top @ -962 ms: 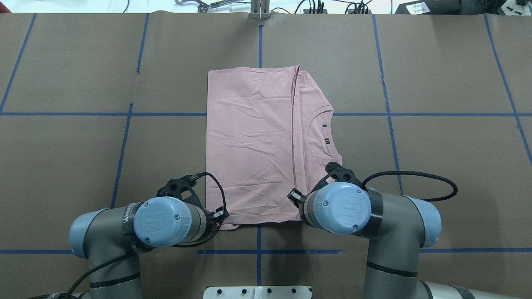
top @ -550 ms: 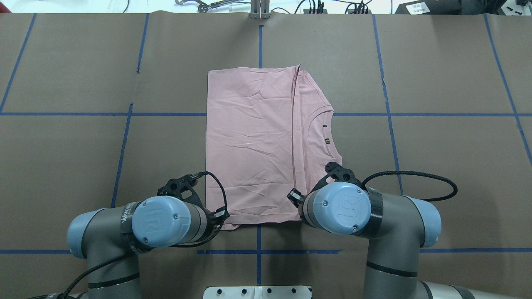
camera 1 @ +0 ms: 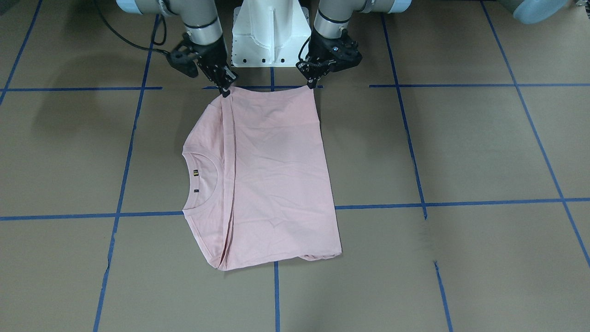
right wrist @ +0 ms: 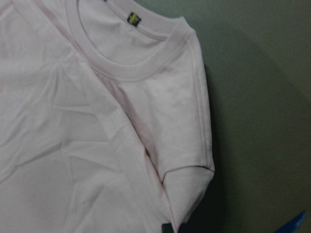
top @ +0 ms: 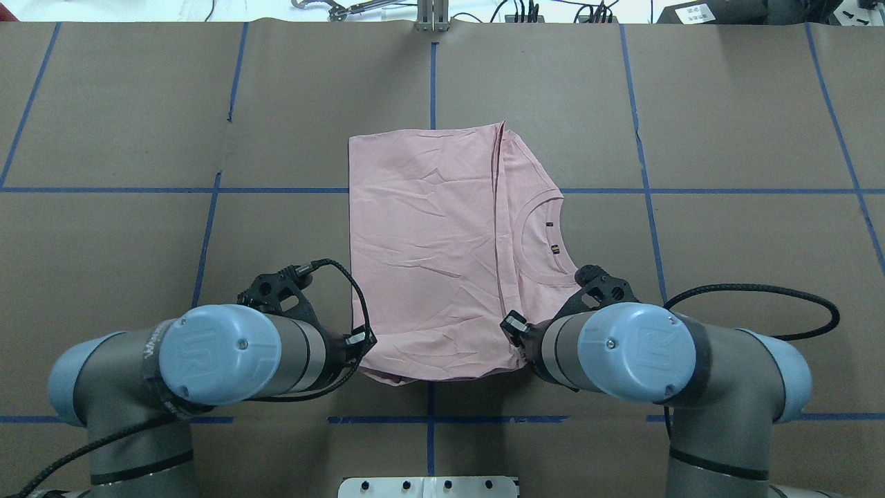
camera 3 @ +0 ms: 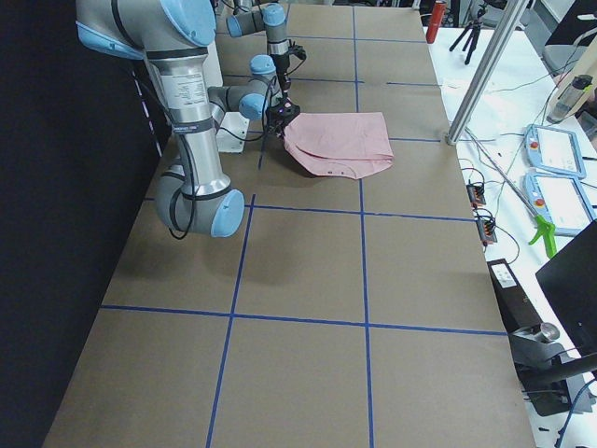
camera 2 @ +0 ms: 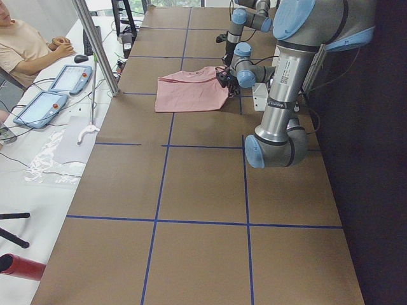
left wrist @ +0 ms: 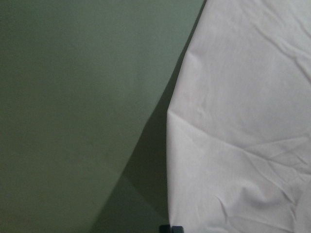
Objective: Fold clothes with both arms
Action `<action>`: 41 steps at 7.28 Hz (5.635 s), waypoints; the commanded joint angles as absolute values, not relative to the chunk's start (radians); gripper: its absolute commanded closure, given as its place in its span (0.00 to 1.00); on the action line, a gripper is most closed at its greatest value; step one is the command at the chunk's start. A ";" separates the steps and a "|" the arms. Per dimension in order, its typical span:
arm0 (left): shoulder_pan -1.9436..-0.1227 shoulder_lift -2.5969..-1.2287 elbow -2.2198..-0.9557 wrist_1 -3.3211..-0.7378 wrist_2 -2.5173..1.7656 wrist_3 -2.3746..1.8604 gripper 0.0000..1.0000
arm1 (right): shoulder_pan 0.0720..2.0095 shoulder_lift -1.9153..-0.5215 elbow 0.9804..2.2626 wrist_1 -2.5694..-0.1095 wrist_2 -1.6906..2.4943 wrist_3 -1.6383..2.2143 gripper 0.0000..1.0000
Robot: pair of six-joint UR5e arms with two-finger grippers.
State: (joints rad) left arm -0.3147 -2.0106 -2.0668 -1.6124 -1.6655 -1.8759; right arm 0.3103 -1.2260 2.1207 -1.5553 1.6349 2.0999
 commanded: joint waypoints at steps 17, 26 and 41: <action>-0.782 -2.274 -1.179 -2.362 -1.585 -1.305 0.55 | 0.891 -0.709 1.050 -1.055 1.922 1.798 0.00; -1.487 -1.753 -1.380 -2.219 -2.316 -0.162 0.54 | 1.555 -1.365 1.264 -1.259 2.329 0.156 0.00; -1.526 -1.545 -1.732 -1.585 -2.356 -0.029 0.00 | 1.513 -1.566 1.664 -1.629 2.324 0.012 0.00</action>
State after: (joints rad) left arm -1.5273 -1.5439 -1.7305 -1.5866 -2.3597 -0.0321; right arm 1.5136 -1.5570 1.6537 -1.6218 2.3283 0.0429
